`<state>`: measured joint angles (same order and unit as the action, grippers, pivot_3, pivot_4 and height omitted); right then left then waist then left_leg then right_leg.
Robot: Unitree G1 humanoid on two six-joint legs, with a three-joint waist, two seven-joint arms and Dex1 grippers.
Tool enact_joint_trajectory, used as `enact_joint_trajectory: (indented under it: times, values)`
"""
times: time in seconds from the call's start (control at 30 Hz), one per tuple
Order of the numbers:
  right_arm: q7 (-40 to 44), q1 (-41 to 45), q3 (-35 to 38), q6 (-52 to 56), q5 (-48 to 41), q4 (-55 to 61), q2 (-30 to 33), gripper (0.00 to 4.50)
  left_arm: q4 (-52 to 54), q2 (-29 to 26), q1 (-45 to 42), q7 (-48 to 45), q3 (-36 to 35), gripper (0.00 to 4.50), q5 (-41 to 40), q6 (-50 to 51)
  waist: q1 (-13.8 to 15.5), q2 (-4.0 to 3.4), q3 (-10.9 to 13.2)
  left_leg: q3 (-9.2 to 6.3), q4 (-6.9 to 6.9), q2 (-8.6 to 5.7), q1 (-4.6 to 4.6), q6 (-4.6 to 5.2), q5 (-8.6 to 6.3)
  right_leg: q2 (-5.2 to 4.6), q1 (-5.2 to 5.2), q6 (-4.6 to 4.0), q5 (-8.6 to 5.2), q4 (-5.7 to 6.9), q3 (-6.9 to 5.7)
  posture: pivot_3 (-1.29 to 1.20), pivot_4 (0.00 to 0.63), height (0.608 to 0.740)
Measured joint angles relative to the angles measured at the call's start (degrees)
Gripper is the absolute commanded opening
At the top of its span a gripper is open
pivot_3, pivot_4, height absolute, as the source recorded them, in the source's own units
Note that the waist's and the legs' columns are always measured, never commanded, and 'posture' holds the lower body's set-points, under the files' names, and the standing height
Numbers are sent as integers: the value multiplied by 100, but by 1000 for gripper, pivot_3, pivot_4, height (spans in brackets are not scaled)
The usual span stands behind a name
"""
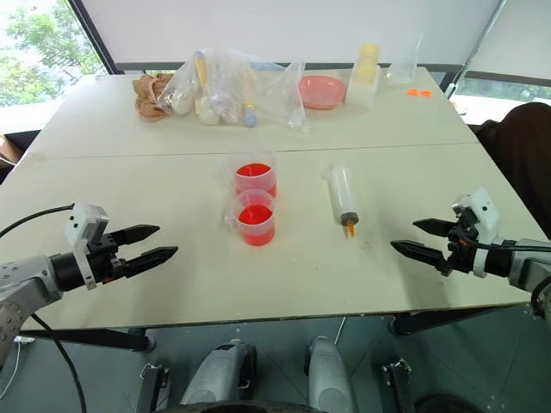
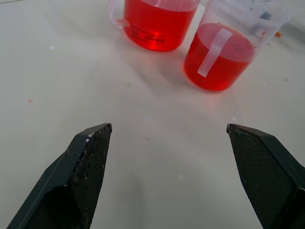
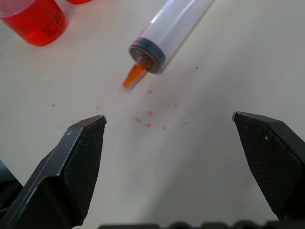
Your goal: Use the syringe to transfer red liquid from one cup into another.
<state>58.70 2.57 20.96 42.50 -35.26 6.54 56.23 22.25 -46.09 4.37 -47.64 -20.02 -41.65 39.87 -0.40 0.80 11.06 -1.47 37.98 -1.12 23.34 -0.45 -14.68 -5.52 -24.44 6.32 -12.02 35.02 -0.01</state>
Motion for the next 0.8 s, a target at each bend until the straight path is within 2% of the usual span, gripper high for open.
enact_joint_trajectory:
  times: [0.5,0.8]
  values:
    - [-579,356,-248,511,16,21,-217,4442,-5,94,-223,161,49,4057,14,-25,-7,0,0,1,0,-3,2,0,0,-2,-1,0,1,-3,0,0,150,740]
    - [-955,777,-434,1468,14,12,-61,4442,-20,114,-422,183,137,4057,167,-36,-12,0,0,1,0,-3,2,0,0,-2,-2,0,1,-3,-1,0,150,740]
